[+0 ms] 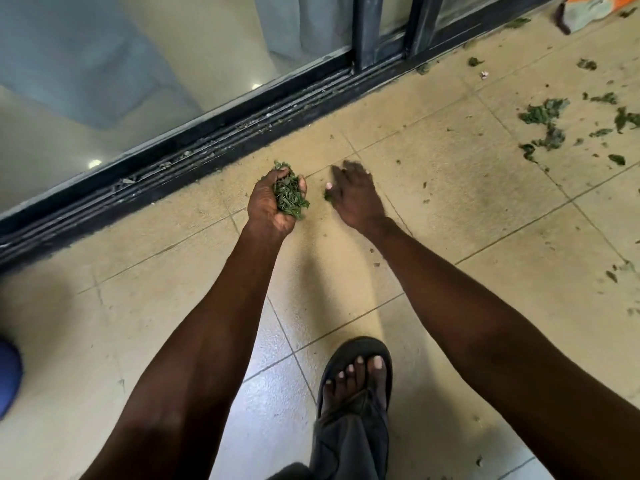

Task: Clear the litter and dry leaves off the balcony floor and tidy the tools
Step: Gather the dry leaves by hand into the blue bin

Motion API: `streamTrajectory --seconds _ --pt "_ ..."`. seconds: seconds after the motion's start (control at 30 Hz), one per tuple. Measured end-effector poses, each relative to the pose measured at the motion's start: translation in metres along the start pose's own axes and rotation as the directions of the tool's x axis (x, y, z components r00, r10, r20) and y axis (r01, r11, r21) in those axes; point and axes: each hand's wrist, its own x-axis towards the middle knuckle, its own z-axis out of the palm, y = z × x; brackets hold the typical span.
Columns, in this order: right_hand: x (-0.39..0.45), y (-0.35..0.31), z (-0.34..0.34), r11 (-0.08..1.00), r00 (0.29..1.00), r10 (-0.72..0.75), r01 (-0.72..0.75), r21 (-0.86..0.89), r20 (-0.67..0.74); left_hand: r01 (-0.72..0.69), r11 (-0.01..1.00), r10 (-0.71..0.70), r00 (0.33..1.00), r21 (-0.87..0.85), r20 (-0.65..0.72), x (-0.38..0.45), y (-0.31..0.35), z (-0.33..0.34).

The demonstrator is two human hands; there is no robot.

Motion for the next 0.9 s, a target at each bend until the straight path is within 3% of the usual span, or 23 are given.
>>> streamTrajectory --seconds 0.17,0.27,0.4,0.5,0.57,0.7,0.8,0.9 --pt "-0.022 -0.018 0.013 0.958 0.962 -0.256 0.265 -0.105 0.098 0.000 1.000 0.000 1.000 0.027 0.002 -0.013 -0.007 -0.013" --pt "-0.039 -0.005 0.011 0.918 0.930 -0.360 0.366 -0.153 0.069 0.010 1.000 -0.010 1.000 0.021 -0.004 -0.017 -0.014 -0.017" --pt "-0.055 0.028 -0.008 0.938 0.958 -0.286 0.288 -0.193 0.039 0.031 0.999 -0.030 1.000 0.033 -0.004 -0.023 -0.025 -0.020" --pt "-0.068 0.048 -0.015 0.987 0.987 -0.157 0.157 -0.023 -0.028 0.047 0.998 -0.047 0.999 0.029 0.012 -0.028 -0.033 -0.019" --pt "-0.083 0.055 -0.016 0.994 0.994 -0.103 0.102 0.038 0.021 0.065 0.997 -0.066 0.998 0.036 0.020 -0.031 -0.039 -0.018" --pt "-0.121 0.062 -0.008 0.966 0.957 -0.252 0.258 -0.021 0.143 0.096 0.993 -0.099 0.995 0.074 0.030 -0.034 -0.055 -0.015" --pt "-0.147 0.061 0.000 0.927 0.926 -0.346 0.362 -0.094 0.155 0.115 0.990 -0.119 0.992 0.087 0.046 -0.035 -0.068 -0.014" --pt "-0.161 0.057 0.005 0.931 0.936 -0.330 0.345 -0.124 0.122 0.130 0.986 -0.136 0.989 0.102 0.054 -0.035 -0.077 -0.013"
